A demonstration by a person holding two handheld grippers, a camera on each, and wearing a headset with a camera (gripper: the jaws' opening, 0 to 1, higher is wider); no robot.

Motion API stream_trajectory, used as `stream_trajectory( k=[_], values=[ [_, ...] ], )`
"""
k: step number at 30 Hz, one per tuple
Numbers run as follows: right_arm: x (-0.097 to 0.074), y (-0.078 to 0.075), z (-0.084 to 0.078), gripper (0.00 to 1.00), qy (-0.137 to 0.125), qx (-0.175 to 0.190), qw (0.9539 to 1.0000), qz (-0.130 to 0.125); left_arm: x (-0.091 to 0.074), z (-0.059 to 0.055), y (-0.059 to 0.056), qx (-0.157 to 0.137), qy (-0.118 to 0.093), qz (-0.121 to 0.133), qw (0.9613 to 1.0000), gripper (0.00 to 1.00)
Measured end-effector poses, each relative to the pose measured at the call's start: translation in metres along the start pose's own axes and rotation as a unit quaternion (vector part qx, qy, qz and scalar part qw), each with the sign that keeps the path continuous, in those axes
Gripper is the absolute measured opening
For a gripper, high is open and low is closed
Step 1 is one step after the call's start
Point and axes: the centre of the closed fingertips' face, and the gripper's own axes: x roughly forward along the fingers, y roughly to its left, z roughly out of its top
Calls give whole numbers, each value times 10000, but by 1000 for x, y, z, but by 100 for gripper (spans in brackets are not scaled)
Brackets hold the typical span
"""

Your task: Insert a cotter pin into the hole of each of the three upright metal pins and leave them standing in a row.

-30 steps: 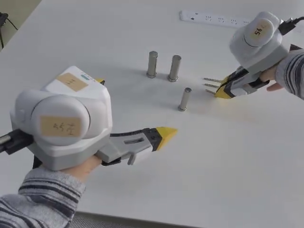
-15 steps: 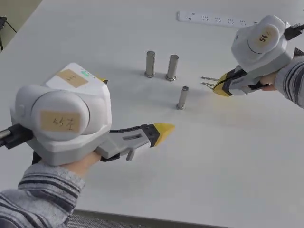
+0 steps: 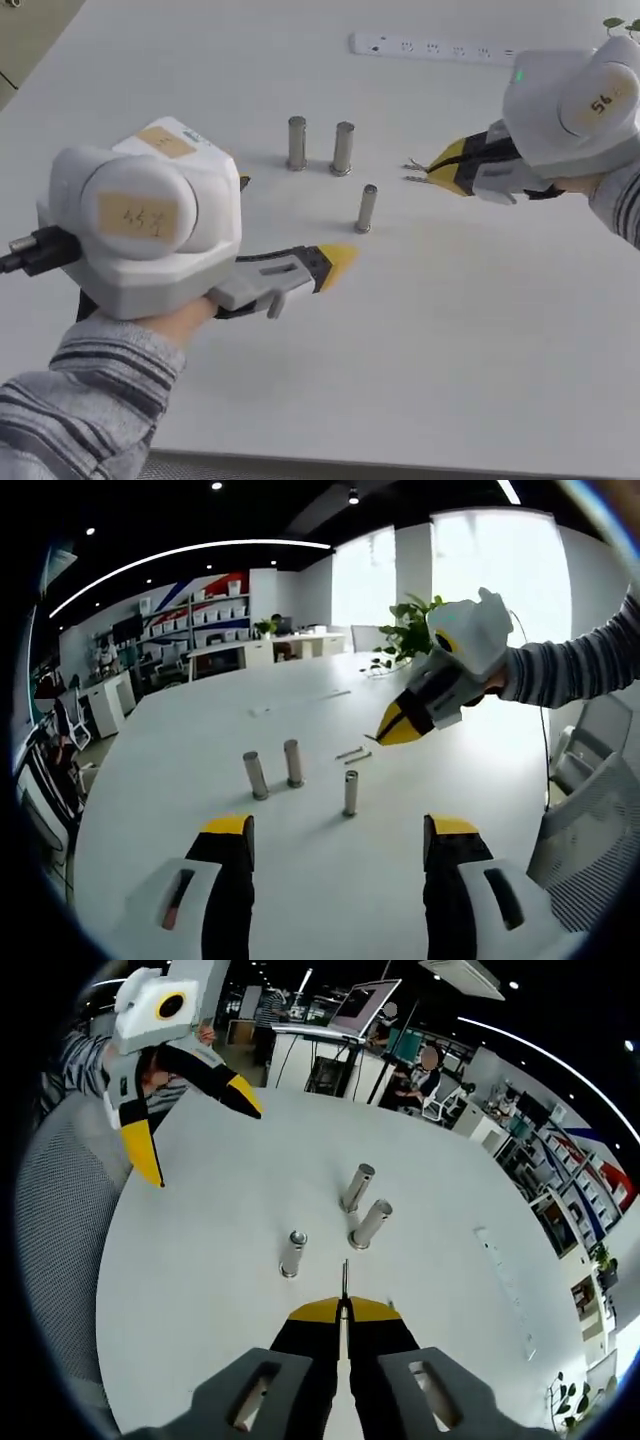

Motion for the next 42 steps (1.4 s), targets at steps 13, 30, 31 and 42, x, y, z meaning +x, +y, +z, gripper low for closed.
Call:
stream_trajectory(
  k=[13,30,31,42],
  values=[
    [-13,37,36,0,-413,-566,9975,79,10,11,-16,-544,-57,-516,9972,39],
    [-19,62,58,0,-743,-1010,9918,263,7,22,-35,-1401,-379,-1124,9830,15],
    [-19,63,59,0,-770,-1033,9913,267,7,22,-36,-1419,-377,-1143,9825,14],
    [-20,71,65,0,-775,-1226,9890,287,6,26,-46,-1559,-441,-1373,9772,4]
  ],
)
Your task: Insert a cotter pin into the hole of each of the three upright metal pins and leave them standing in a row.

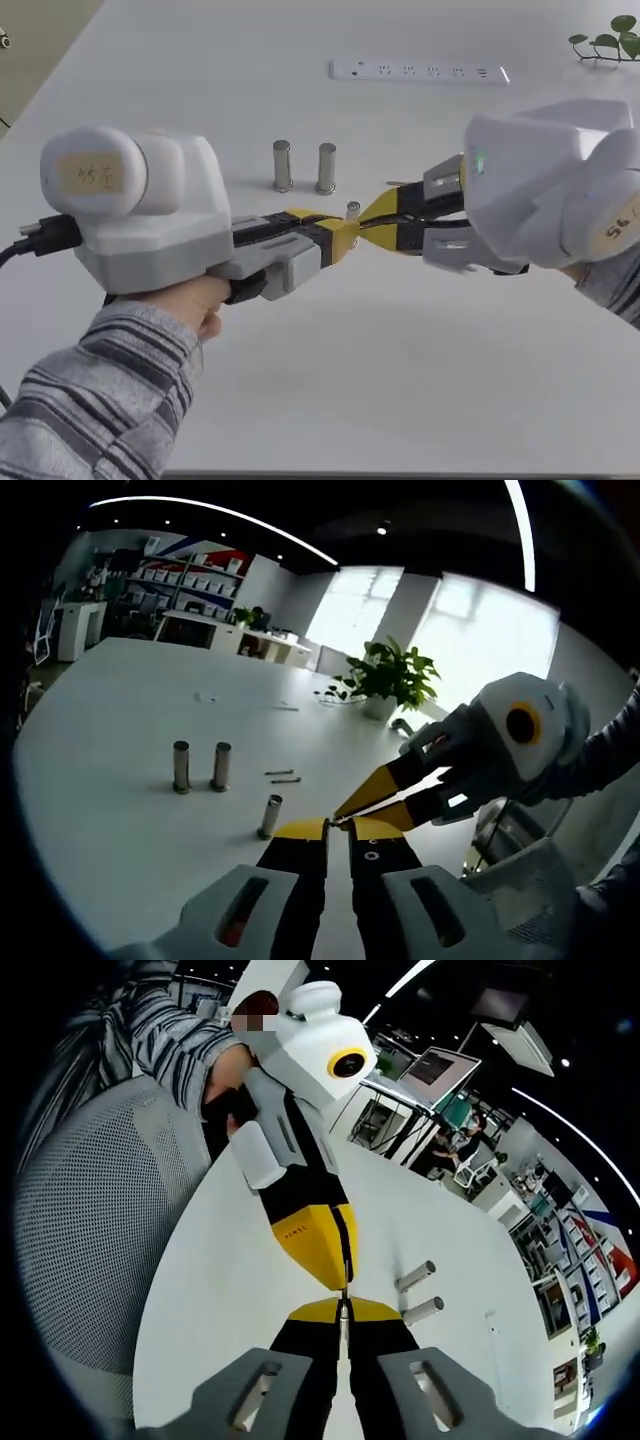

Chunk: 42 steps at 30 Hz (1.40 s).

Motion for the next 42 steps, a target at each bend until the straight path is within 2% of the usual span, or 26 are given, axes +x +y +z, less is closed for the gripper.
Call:
stream_trajectory(
  k=[7,16,18,24,27,28,32,34,37,42],
  values=[
    [2,1,3,0,-41,-15,10000,0,0,0,0,-18,-10,9,10000,0],
    [1,2,3,0,-40,-6,10000,-40,0,-1,1,91,-26,20,10000,0],
    [2,2,2,0,-48,9,10000,-51,0,0,1,177,-34,22,9998,0],
    [1,2,3,0,-73,146,9999,-49,0,0,-1,836,-11,8,9965,0],
    [2,4,1,0,-43,196,9998,-22,0,-1,-2,1161,63,-6,9932,0],
    [2,4,0,0,-32,225,9997,-6,0,-1,-3,1341,91,-23,9909,0],
    [2,5,-2,1,-42,440,9990,33,0,-4,-6,1622,191,-138,9865,0],
    [2,6,-3,2,-47,544,9985,77,1,-7,-5,1885,292,-152,9815,0],
    [2,7,-5,4,-60,684,9975,168,0,-8,-7,2030,298,-214,9785,0],
    [2,10,-8,3,-126,905,9954,293,-2,-10,-10,2426,362,-363,9688,0]
  ],
)
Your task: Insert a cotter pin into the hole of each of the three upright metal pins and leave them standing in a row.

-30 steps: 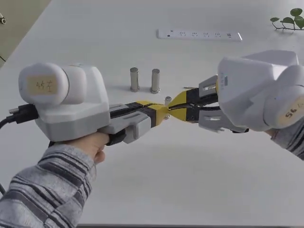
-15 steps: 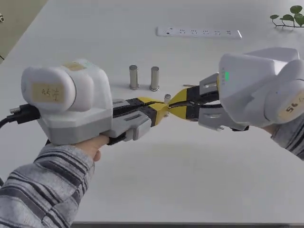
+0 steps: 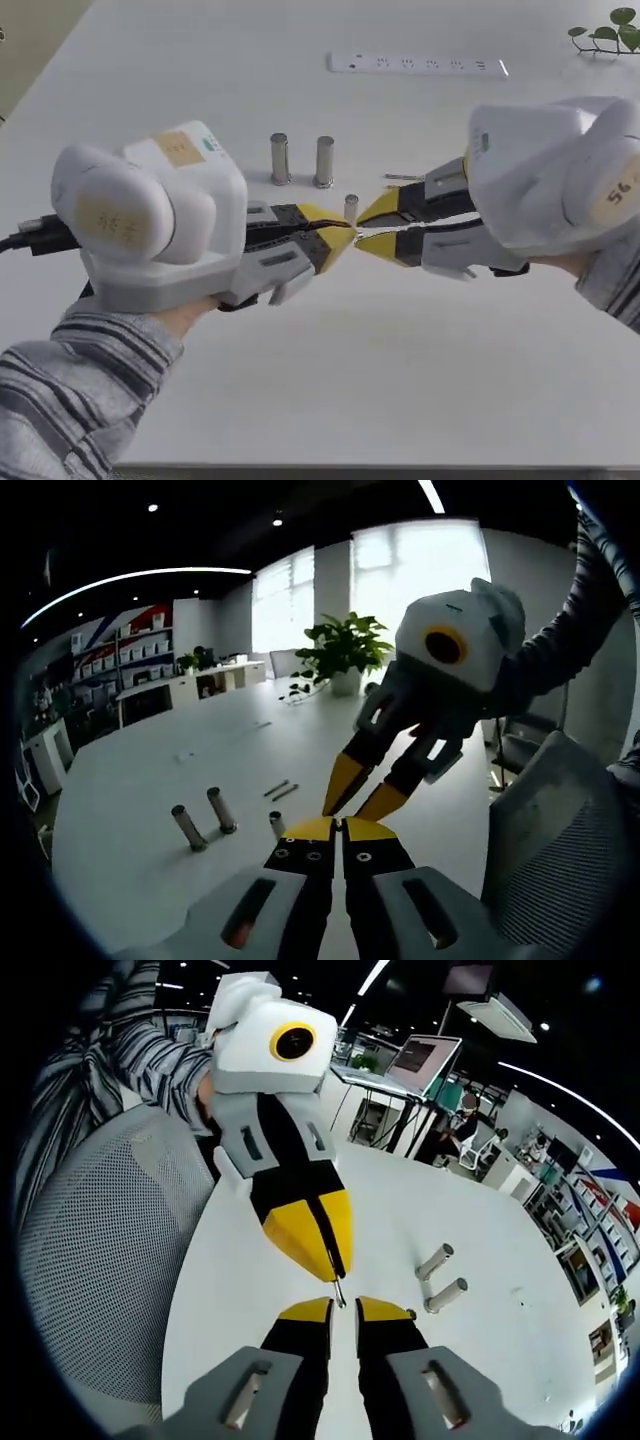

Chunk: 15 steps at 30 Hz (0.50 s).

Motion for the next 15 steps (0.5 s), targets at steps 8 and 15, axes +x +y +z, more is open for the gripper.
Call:
stream_trajectory(
  k=[8,15],
  values=[
    [1,11,0,0,-78,216,9994,242,-3,0,-6,229,-8,-169,9996,0],
    [1,14,1,0,-84,211,9993,295,-4,-3,-7,281,54,-203,9994,0]
  ],
)
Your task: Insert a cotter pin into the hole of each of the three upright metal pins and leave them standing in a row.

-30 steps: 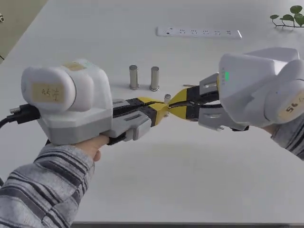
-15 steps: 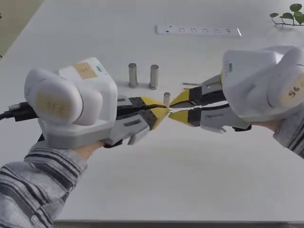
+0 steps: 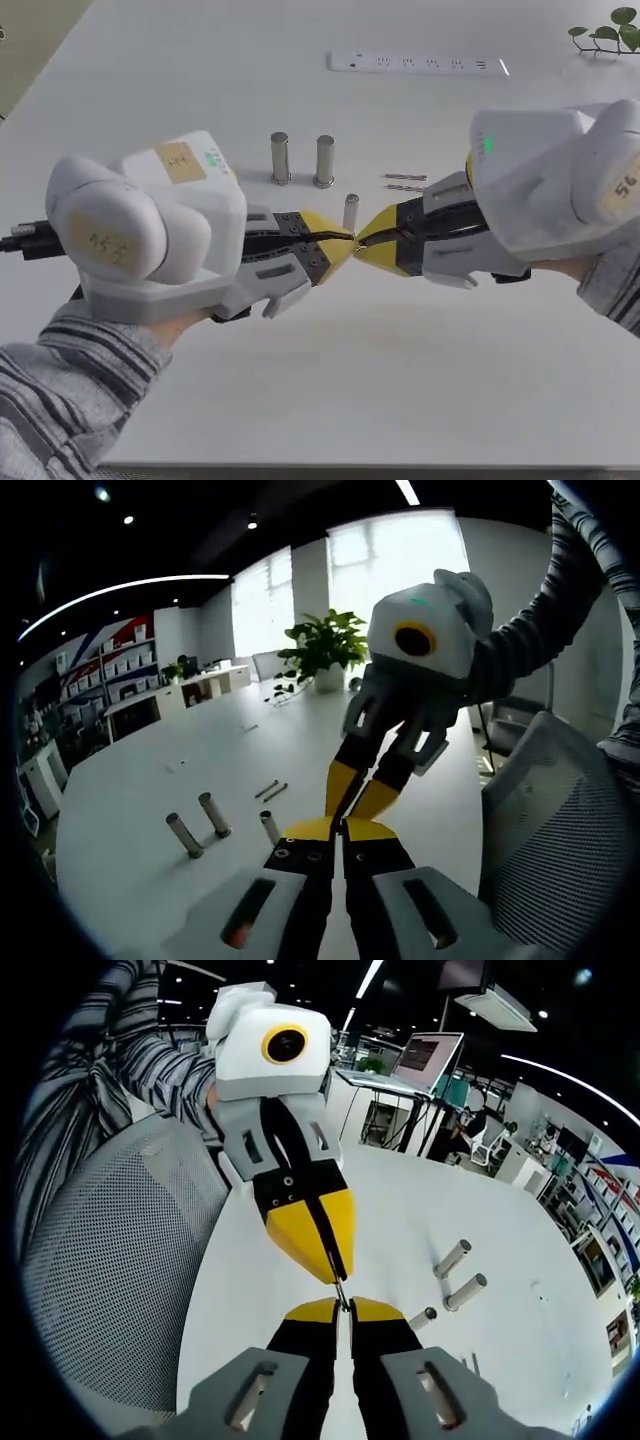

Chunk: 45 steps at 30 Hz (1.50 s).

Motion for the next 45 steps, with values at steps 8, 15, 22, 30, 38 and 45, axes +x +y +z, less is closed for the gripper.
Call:
stream_trajectory(
  k=[8,15,22,30,38,45],
  values=[
    [-1,0,1,0,47,-154,9999,-26,-1,-3,1,-26,13,25,10000,0],
    [-2,0,-1,0,148,-429,9990,-44,0,-6,1,-44,58,52,10000,0],
    [-3,2,-4,0,323,-732,9968,6,4,-9,5,-70,145,103,9998,2],
    [-5,-5,-16,0,618,-901,9940,-57,8,-14,13,-112,238,292,9992,4],
    [-8,-28,-32,0,890,-880,9918,-265,11,-16,24,-279,214,621,9975,10],
    [-8,-37,-36,0,827,-686,9937,-314,18,-18,33,-521,144,805,9953,13]
  ],
)
